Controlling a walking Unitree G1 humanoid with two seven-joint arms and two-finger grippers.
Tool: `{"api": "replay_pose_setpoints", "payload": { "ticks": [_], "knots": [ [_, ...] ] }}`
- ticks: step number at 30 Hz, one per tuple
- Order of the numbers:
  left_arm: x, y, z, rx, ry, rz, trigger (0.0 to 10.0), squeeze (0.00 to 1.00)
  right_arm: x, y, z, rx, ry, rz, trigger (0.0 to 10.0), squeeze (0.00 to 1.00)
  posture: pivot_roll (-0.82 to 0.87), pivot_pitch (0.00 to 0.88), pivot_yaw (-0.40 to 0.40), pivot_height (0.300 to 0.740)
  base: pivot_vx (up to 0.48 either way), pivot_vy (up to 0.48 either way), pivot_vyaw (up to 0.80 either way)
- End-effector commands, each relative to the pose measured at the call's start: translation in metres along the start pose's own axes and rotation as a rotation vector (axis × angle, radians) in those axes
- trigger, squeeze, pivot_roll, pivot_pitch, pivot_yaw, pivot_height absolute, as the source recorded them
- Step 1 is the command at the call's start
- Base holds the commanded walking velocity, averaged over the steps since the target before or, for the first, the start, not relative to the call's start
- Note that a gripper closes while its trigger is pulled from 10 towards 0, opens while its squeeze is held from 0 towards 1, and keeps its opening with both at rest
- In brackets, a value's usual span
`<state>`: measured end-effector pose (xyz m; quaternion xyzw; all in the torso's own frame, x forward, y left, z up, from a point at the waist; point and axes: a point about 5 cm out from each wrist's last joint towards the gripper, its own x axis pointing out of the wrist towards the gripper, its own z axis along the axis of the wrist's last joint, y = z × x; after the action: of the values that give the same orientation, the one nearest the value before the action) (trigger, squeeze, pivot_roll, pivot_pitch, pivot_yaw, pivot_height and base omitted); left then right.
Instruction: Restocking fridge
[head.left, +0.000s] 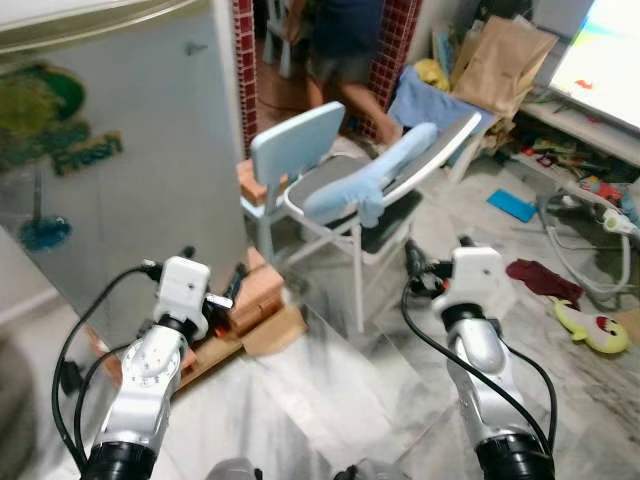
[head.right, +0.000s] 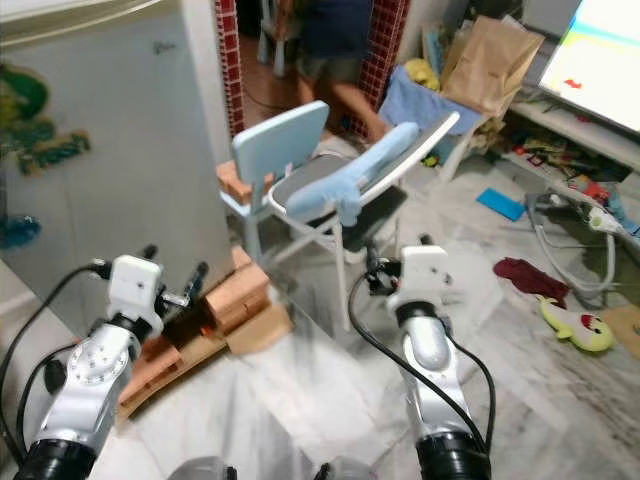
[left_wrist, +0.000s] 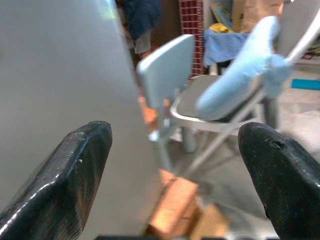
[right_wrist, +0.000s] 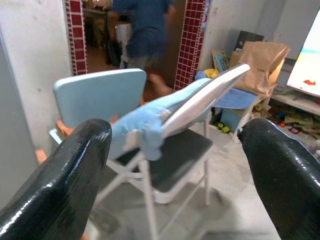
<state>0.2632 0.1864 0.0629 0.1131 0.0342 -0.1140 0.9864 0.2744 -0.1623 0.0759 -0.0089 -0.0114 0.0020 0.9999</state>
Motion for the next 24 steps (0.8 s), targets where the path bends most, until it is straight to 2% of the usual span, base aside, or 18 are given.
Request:
{"api": "replay_pose_setpoints", "payload": {
  "ticks": [1,4,6,12,16,19,24],
  "knots": [
    [-0.002,0.010,0.001,0.040,0.004,0.019,10.0,0.00,0.001,0.002,0.005,0.010,-0.027,-0.017,10.0,0.00,0.02,0.000,0.002,0.740,0.000,0.000,0.00],
    [0.002,0.009,0.002,0.058,0.003,-0.009,10.0,0.00,-0.003,-0.003,0.002,0.008,-0.029,-0.056,10.0,0.00,0.00,0.000,0.036,0.740,0.000,0.000,0.00],
    [0.012,0.006,0.007,0.081,-0.004,-0.057,10.0,0.00,-0.007,-0.008,0.003,0.004,-0.044,-0.094,10.0,0.00,-0.02,0.000,0.059,0.740,0.000,0.000,0.00],
    [0.029,-0.005,0.015,0.068,-0.020,-0.107,10.0,0.00,-0.005,-0.010,0.008,0.001,-0.056,-0.118,10.0,0.00,-0.05,0.000,0.037,0.740,0.000,0.000,0.00],
    [0.029,-0.010,0.013,0.056,-0.017,-0.114,10.0,0.00,-0.003,-0.010,0.010,-0.008,-0.058,-0.101,10.0,0.00,-0.05,0.000,0.022,0.740,0.000,0.000,-0.64],
    [0.023,-0.017,0.007,0.053,0.000,-0.123,10.0,0.00,0.001,-0.011,0.010,-0.029,-0.054,-0.076,10.0,0.00,-0.02,0.000,-0.002,0.740,0.000,0.383,-0.66],
    [0.019,-0.015,0.003,0.061,0.004,-0.117,10.0,0.00,0.008,-0.011,0.012,-0.035,-0.058,-0.066,10.0,0.00,-0.01,0.000,-0.011,0.740,0.000,0.480,-0.34]
  ]
}}
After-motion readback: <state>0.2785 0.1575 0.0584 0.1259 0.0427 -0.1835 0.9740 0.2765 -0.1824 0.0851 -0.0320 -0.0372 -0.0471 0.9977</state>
